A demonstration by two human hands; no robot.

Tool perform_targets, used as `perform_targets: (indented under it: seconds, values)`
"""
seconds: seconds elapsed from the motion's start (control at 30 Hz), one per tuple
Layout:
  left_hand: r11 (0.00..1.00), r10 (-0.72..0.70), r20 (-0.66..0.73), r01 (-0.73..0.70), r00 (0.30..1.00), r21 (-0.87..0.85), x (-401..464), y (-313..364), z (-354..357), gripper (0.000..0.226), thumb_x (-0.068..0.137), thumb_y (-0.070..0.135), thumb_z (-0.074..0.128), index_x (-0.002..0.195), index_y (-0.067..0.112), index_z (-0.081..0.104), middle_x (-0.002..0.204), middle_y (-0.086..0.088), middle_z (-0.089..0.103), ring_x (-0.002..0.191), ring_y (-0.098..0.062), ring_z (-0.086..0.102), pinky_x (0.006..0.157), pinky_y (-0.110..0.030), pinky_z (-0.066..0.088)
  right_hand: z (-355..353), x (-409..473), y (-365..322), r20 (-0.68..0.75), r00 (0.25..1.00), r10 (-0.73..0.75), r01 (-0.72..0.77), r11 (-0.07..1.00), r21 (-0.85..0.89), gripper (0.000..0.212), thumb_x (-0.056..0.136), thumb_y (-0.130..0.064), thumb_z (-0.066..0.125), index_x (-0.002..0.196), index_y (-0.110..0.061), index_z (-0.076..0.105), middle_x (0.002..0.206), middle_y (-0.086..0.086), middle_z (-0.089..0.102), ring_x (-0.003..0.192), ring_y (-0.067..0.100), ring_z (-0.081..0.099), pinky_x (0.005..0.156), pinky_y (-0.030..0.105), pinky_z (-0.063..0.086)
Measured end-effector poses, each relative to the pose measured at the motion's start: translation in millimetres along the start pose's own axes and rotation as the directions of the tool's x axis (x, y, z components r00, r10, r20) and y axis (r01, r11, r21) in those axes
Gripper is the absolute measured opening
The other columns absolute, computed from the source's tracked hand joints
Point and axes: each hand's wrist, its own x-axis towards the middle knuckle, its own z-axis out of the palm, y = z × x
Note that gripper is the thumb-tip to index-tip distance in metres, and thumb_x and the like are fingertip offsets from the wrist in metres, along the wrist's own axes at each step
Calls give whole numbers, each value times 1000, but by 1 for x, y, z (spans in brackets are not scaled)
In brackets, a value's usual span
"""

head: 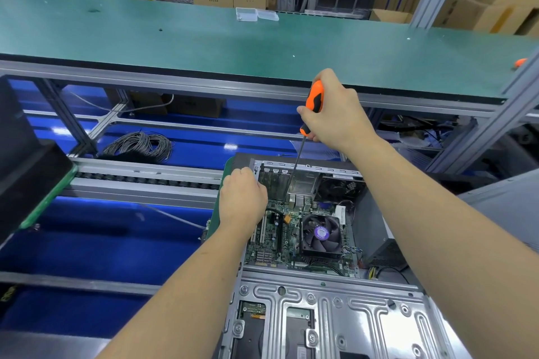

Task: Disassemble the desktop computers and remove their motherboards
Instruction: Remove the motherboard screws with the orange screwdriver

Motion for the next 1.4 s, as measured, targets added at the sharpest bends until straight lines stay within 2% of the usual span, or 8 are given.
perform_targets:
  seconds: [0.2, 0.37, 1.4]
  values:
    - [1000, 7, -5, -7, 1000, 14, -1, 0, 0, 15, 98, 21, 49, 95, 8, 54, 95, -8, 58, 90, -25, 57, 82, -41, 54, -1, 0, -1, 0, 1000, 19, -19, 1000, -5, 32, 94, -27, 64, 112, -21, 37, 94, 14, 59, 79, 38, 68, 72, 51, 59]
    - [1000, 12, -2, -12, 1000, 22, 0, 0, 0, 15, 98, 22, 49, 98, 8, 55, 97, -8, 58, 91, -25, 58, 83, -41, 54, 0, -2, -1, -8, 1000, 10, -11, 1000, -16, 32, 95, -25, 64, 113, -18, 38, 88, 9, 58, 77, 36, 69, 71, 51, 59]
    - [1000, 2, -12, -2, 1000, 8, 1, -1, 2, 13, 97, 19, 49, 96, 8, 55, 96, -8, 59, 89, -25, 57, 80, -40, 54, -1, -1, -3, -9, 1000, 16, -16, 1000, -12, 31, 94, -25, 64, 110, -18, 37, 91, 13, 59, 77, 39, 67, 71, 52, 59]
